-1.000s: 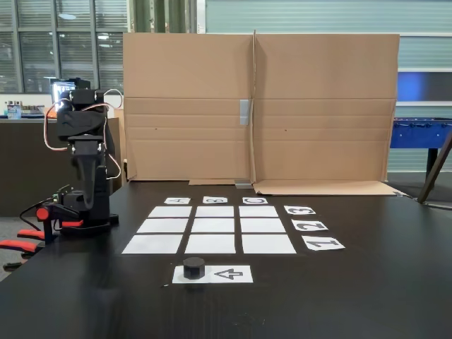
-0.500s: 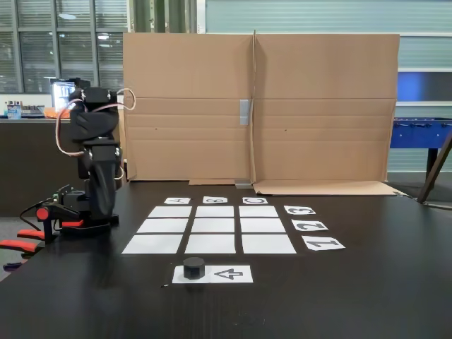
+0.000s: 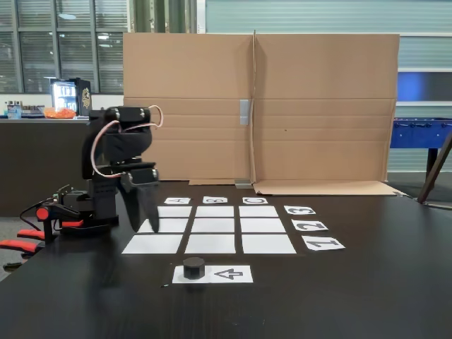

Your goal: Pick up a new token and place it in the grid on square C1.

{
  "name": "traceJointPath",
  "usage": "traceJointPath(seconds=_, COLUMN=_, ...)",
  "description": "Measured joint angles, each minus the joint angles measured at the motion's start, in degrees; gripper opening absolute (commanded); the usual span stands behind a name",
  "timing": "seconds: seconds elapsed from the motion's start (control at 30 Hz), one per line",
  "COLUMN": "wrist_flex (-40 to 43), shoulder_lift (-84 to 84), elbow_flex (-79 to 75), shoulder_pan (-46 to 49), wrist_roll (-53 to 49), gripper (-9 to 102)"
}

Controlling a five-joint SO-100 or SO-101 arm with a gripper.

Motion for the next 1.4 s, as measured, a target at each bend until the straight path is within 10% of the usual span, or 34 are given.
traceJointPath(seconds=1.4, wrist_flex=2.6, shoulder_lift=-22.8, elbow_flex=-24.3, shoulder_pan=-11.7, wrist_roll=10.7, gripper=67)
